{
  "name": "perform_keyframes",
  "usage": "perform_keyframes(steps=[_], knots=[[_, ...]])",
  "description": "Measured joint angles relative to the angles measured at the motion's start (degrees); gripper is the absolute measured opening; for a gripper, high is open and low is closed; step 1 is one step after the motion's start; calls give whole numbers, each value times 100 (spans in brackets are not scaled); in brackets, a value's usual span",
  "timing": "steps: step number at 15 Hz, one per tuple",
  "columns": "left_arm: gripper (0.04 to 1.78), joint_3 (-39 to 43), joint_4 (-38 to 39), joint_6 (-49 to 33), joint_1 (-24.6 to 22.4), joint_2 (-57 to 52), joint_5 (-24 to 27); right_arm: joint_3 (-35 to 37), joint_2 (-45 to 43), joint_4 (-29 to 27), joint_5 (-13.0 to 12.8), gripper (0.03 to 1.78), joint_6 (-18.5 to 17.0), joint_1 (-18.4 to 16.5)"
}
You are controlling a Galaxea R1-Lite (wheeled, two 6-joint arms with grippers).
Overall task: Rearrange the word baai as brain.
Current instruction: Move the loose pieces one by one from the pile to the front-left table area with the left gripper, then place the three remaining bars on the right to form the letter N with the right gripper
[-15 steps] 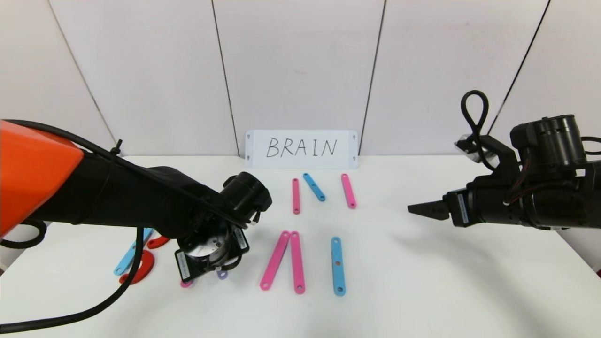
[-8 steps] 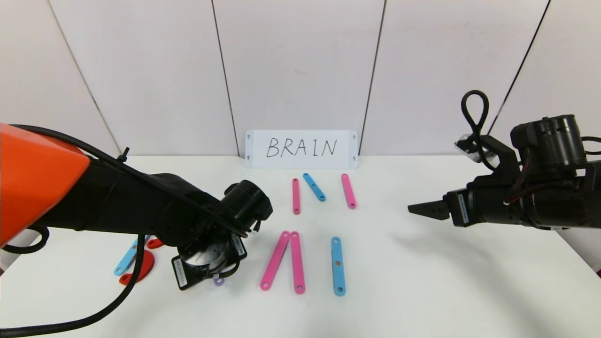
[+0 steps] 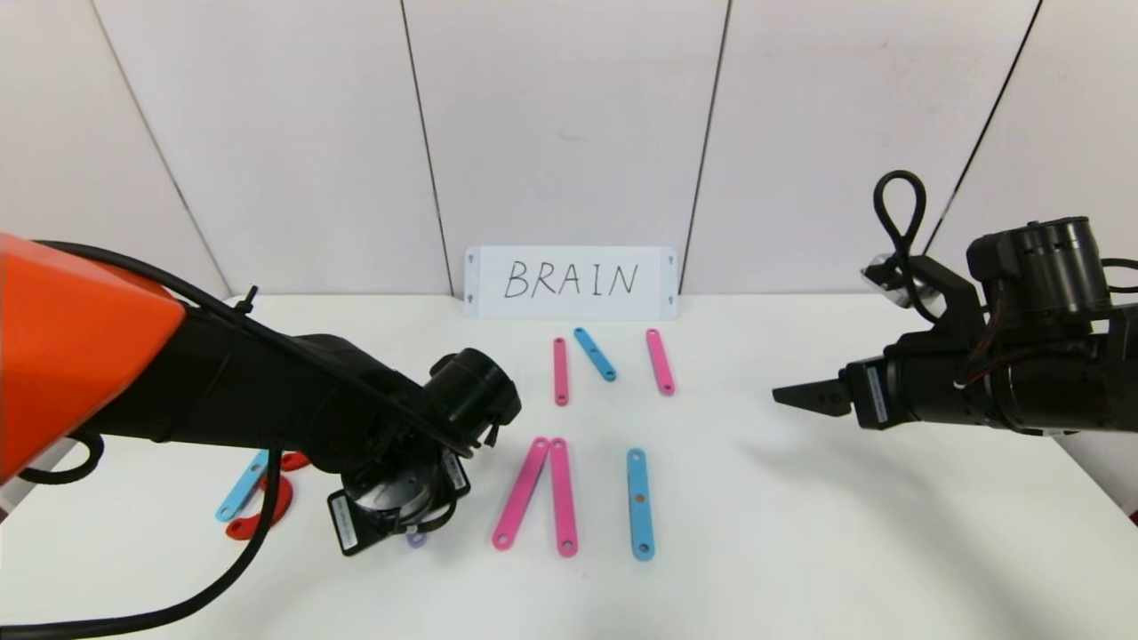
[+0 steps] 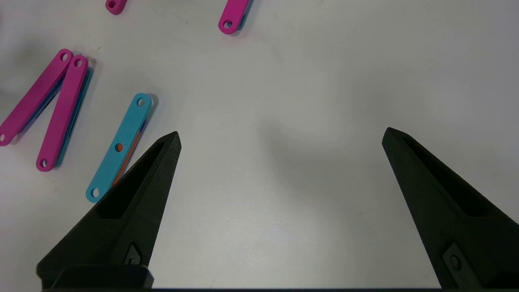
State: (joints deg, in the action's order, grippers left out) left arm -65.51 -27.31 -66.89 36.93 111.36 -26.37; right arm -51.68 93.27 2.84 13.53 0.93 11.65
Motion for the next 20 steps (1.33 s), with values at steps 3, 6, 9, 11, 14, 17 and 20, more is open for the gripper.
perform_keyframes(steps=[3,6,9,11,14,17,20], knots=[[41,-4,2,-17,0,82,-185,0,-2,0,0,174,1,2],[78,-30,9,-20,0,137,-201,17,-2,7,-9,174,1,0],[130,-63,24,-24,0,148,-201,22,-2,11,-9,174,1,2],[155,-80,30,-22,17,148,-201,24,-7,10,-4,174,1,2],[174,-107,44,-26,54,148,-199,27,-13,11,-4,174,6,11],[174,-129,72,-30,74,145,-191,27,-13,10,-6,174,9,11],[174,-138,82,-37,96,137,-149,27,-13,10,-9,174,11,17]])
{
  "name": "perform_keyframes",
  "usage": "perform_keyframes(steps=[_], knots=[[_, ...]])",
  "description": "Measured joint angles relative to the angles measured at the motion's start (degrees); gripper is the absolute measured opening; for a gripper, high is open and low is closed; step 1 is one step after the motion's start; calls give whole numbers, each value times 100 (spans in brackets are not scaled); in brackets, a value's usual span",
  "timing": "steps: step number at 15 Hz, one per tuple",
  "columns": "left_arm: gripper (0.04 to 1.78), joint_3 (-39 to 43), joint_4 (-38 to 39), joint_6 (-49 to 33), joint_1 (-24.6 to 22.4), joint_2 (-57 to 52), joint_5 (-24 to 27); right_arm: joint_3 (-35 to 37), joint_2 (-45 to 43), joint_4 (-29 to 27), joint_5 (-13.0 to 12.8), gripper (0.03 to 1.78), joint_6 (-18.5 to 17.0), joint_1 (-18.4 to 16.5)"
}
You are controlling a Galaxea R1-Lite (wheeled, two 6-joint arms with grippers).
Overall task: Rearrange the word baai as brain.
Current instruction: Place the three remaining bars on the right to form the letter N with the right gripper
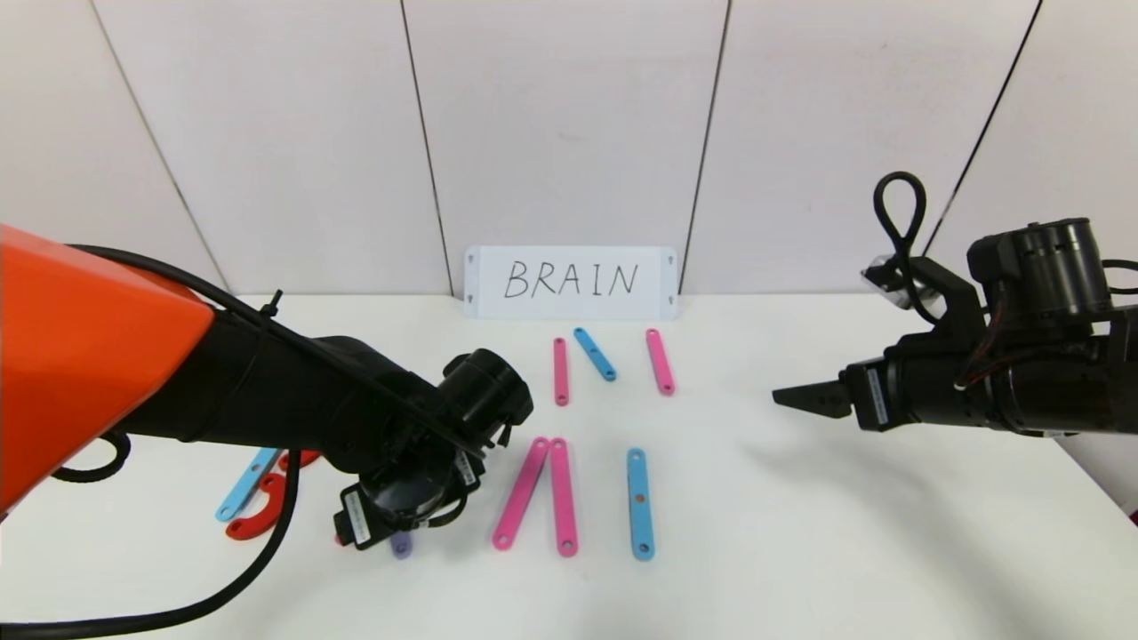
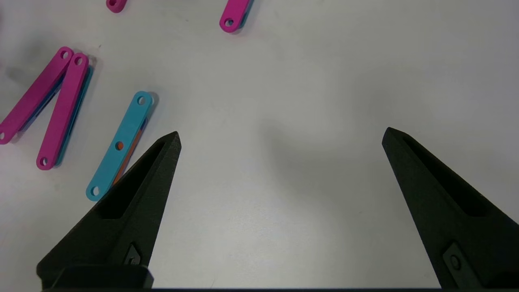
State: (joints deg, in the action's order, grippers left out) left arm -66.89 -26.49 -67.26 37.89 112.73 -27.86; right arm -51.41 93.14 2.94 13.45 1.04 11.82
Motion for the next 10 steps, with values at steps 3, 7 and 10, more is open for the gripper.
perform_keyframes(steps=[3,7,10], knots=[[174,-26,12,-5,11,1,22,0,0,1,2,174,-2,0],[174,-91,4,-49,-5,-104,96,0,-9,1,2,174,-2,0],[174,-102,-2,439,-93,-457,416,0,-20,1,6,174,-2,-4]])
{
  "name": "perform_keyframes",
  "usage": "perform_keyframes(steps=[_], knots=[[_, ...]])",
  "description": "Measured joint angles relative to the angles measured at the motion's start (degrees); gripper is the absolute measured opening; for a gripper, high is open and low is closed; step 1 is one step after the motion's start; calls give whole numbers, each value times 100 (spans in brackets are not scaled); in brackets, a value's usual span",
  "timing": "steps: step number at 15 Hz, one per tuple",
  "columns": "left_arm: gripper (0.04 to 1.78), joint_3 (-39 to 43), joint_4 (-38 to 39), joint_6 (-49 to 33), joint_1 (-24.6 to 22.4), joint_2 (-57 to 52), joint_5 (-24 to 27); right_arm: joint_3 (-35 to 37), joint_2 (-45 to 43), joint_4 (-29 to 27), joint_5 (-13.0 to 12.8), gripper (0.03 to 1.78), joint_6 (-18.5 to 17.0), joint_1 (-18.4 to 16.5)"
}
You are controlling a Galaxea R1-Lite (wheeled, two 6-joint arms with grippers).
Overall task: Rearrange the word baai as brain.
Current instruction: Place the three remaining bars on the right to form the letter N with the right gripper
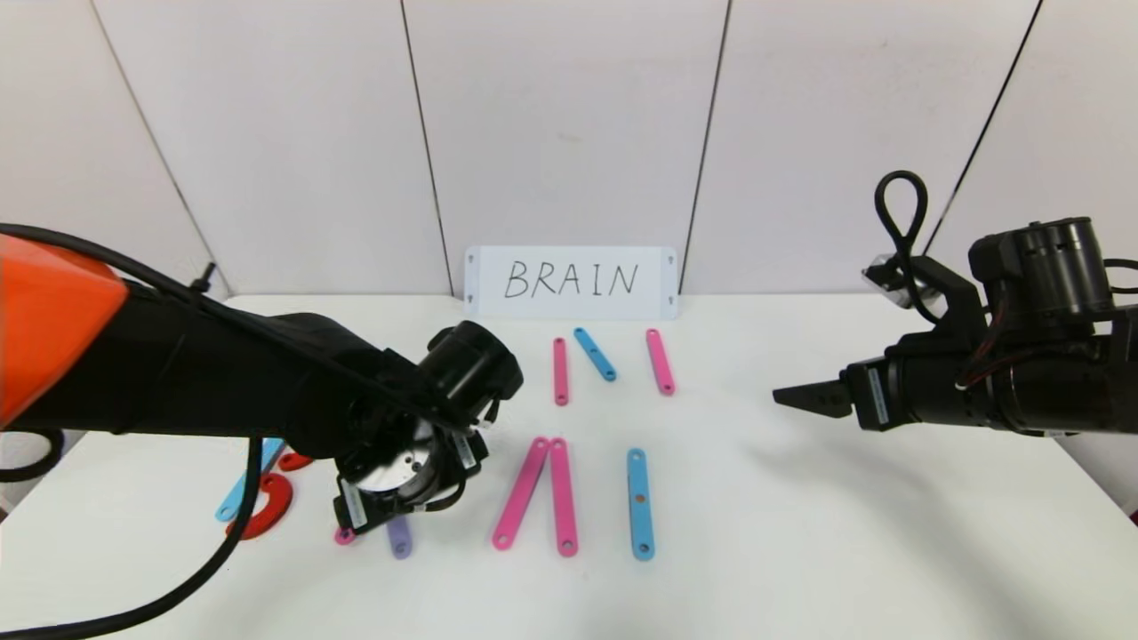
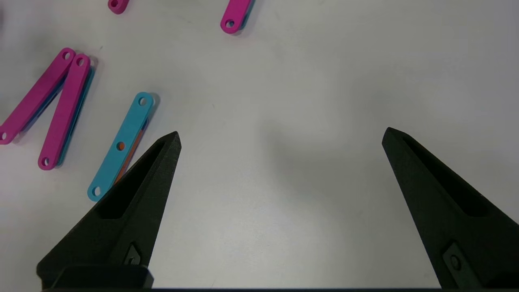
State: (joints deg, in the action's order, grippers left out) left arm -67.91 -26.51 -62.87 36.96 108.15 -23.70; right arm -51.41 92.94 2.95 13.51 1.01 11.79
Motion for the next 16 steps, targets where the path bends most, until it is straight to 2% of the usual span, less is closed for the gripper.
perform_keyframes(steps=[3,6,8,11,13,16], knots=[[174,-2,80,1133,-336,-479,494,4,-9,0,11,174,6,4],[174,-2,522,2437,-813,-870,1139,4,-11,0,24,174,9,0],[174,-2,974,3360,-1208,-1045,1714,1,-28,0,32,174,9,11],[174,-20,1447,4752,-1871,-1182,2860,0,-63,-1,40,174,4,20],[174,-102,1499,5453,-2255,-1211,3618,0,-80,0,44,174,2,24],[174,-322,1502,5937,-2583,-1163,3970,-38,-99,0,49,174,-46,26]])
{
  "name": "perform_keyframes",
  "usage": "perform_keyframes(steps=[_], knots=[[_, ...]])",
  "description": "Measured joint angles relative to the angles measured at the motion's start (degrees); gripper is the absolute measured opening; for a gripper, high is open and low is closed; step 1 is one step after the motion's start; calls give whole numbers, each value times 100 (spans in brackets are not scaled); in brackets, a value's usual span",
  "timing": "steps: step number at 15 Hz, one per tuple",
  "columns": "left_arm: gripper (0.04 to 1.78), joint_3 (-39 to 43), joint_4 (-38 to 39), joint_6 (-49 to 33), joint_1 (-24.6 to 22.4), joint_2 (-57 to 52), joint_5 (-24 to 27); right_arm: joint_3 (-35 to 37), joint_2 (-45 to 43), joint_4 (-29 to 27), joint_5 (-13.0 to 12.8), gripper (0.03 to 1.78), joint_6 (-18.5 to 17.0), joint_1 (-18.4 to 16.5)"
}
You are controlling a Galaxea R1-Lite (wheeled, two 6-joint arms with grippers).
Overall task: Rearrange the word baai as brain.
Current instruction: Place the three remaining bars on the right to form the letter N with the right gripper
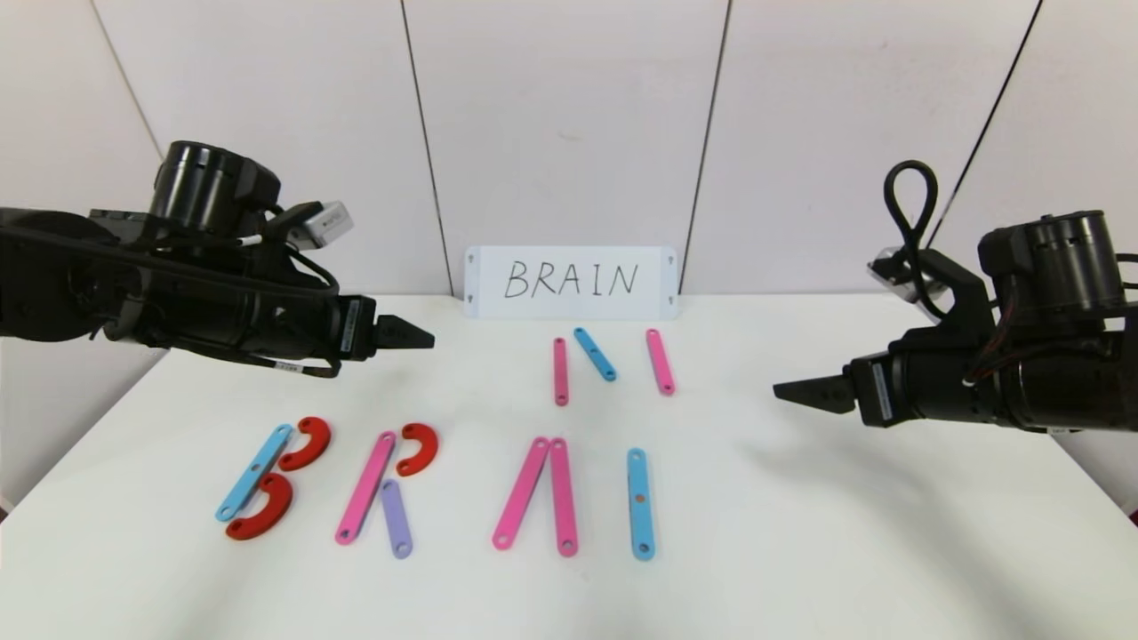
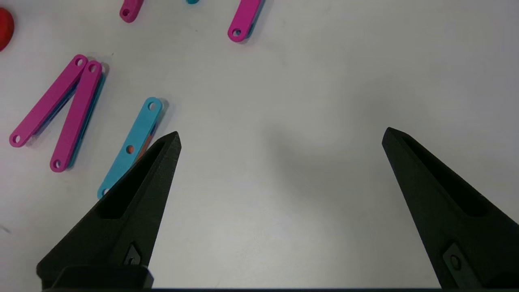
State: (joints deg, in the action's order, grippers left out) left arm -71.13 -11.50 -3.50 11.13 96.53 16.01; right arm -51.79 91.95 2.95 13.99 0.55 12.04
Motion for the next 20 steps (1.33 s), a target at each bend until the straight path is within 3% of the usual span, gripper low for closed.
perform_keyframes(steps=[7,12,15,20], knots=[[174,-244,-35,724,-664,-46,411,-679,29,-155,-91,174,-140,449],[174,-489,-51,807,-940,-206,614,-1904,564,-449,-1083,174,-497,1257],[174,-571,-51,906,-1245,-243,850,-2697,1204,-661,-1329,174,-561,1563],[174,-728,-66,909,-1451,-83,992,-4159,2409,-1213,-1512,174,-906,1910]])
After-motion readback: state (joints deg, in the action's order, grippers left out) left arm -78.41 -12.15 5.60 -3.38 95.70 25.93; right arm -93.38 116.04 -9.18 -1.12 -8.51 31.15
